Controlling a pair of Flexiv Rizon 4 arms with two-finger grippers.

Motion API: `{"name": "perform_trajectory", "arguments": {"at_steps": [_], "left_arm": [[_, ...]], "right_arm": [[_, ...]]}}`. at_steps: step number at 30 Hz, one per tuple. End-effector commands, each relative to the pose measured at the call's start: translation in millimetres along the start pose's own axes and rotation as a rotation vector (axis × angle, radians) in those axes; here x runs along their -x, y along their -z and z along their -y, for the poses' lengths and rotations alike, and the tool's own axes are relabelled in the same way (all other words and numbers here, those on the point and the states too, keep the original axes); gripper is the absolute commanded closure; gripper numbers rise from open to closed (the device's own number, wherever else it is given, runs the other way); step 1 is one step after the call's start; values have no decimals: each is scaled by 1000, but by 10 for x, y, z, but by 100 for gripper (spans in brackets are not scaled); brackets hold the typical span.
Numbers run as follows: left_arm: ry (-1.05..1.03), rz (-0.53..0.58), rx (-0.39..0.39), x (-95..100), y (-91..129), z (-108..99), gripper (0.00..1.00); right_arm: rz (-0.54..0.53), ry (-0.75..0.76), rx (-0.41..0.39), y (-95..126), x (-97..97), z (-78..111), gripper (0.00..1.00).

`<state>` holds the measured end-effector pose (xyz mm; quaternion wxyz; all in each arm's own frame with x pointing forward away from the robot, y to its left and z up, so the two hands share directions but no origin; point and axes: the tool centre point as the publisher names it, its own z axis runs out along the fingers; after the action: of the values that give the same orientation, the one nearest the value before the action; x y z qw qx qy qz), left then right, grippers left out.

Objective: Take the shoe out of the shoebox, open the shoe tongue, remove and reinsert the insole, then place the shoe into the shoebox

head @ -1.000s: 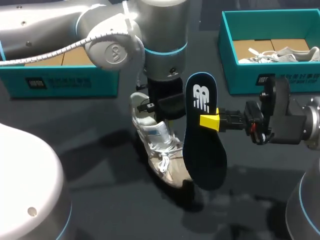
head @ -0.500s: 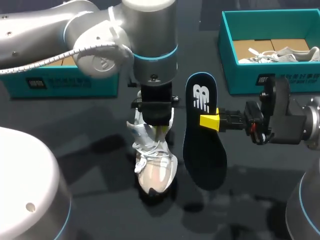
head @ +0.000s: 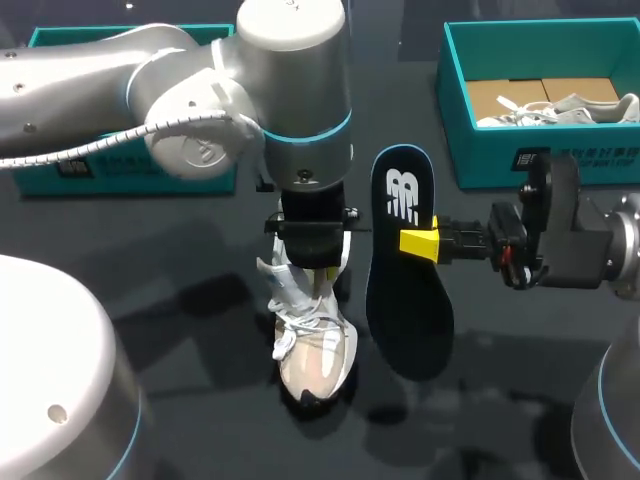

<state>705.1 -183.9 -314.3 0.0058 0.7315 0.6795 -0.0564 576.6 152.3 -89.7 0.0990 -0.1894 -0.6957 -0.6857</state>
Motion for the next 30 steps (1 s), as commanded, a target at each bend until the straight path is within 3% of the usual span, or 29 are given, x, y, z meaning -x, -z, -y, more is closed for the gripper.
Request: {"name": "perform_trajectory", "arguments": {"at_steps": [1, 11, 30], "left_arm": [[3, -9, -11, 119, -56, -5, 100], [27, -27, -52, 248, -285, 17, 100], [-11, -63, -31, 341, -577, 60, 100]], "right_arm": [[10, 0, 1, 19, -55, 11, 100], [10, 0, 1, 19, -55, 11, 100], [10, 0, 1, 19, -55, 11, 100]]}}
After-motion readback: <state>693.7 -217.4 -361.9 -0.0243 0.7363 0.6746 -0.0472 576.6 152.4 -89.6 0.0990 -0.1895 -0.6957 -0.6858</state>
